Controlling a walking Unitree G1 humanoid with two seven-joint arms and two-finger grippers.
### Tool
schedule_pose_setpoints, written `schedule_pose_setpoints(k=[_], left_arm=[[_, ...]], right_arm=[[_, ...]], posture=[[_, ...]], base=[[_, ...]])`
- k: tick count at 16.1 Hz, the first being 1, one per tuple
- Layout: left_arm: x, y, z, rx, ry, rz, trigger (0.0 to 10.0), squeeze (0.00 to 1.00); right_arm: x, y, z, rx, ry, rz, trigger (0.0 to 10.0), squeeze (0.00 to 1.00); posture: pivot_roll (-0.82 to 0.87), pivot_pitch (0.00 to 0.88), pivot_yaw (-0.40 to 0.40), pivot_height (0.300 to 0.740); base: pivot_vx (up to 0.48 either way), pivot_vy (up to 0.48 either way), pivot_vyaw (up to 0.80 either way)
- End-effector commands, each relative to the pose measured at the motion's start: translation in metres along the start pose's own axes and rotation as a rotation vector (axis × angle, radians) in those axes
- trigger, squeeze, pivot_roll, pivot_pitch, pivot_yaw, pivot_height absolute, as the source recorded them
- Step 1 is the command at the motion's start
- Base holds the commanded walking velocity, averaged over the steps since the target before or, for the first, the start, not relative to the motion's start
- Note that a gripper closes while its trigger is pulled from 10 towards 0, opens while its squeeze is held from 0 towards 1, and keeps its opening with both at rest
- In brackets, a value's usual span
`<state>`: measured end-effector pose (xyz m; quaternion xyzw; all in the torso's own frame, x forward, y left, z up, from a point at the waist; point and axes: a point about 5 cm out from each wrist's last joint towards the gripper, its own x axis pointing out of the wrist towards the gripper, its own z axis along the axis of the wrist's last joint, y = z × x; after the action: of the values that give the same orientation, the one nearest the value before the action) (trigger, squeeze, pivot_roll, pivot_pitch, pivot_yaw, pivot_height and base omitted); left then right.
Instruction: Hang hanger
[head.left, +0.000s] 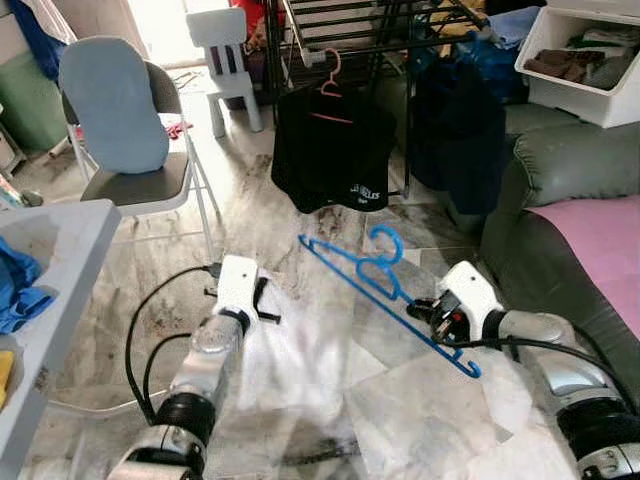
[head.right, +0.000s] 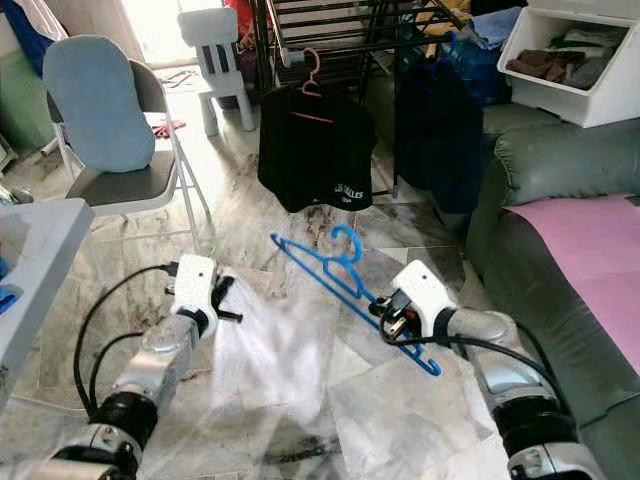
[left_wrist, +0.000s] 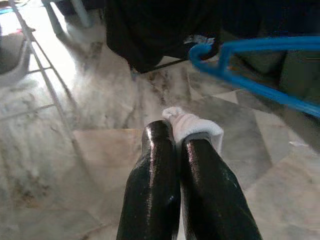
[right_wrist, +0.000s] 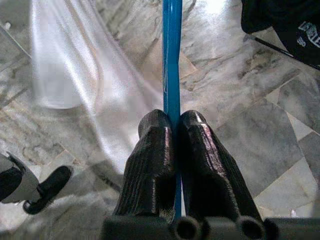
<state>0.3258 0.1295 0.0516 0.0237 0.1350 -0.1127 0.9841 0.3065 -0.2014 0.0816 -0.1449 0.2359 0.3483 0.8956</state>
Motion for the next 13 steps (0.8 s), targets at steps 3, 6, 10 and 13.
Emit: schedule_pose_setpoints(k=[3,6,10,13], left_arm=[[0.004,-0.004,0.031,0.08,-0.149,-0.054,10.0,0.0],[0.008,-0.009,0.065,0.494,-0.264,-0.216,10.0,0.0],[0.015,0.008,0.1,0.752,-0.306,-0.219,10.0,0.0],[0.021,0.024,0.109,0.838,-0.262,-0.147,10.0,0.0]], right_arm=[[-0.001,0.004,0.0,-0.001,-0.011,0.02,10.0,0.0],[-0.016,0.004,0.003,-0.041,-0.006,0.118,10.0,0.0],[-0.046,-0.003,0.005,-0.139,0.062,0.185,10.0,0.0],[-0.067,-0.012,0.021,-0.188,0.061,0.158,10.0,0.0]], posture=[[-0.14,0.0,0.043,0.74],[-0.14,0.0,0.073,0.74],[-0.14,0.0,0.112,0.74],[-0.15,0.0,0.136,0.74]], base=[[0.0,0.0,0.0],[0.0,0.0,0.0],[0.0,0.0,0.0],[0.0,0.0,0.0]])
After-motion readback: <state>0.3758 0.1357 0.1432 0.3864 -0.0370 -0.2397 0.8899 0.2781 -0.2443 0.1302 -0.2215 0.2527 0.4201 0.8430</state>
